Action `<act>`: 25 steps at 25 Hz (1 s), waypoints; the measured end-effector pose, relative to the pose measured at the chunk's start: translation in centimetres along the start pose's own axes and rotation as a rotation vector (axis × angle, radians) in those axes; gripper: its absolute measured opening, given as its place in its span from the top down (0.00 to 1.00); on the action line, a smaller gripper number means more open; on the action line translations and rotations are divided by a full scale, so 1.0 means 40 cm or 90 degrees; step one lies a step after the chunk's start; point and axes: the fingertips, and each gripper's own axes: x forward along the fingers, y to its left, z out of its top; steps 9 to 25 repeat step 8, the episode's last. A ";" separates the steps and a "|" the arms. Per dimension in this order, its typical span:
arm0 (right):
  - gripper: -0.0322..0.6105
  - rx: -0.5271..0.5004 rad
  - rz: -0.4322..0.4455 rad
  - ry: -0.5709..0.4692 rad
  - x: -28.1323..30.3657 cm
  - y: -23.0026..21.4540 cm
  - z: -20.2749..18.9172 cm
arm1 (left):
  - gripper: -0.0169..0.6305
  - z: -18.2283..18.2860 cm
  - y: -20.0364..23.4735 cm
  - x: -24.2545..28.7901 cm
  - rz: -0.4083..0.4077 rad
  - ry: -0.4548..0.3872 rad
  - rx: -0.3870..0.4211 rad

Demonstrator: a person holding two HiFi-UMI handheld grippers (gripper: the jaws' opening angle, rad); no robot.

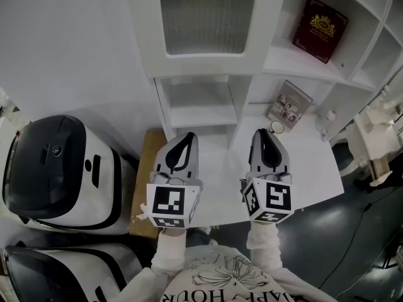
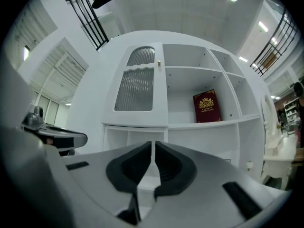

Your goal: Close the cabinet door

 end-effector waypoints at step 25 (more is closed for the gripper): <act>0.91 0.005 0.014 -0.008 -0.013 0.019 0.002 | 0.97 -0.009 0.005 -0.017 0.008 0.003 -0.004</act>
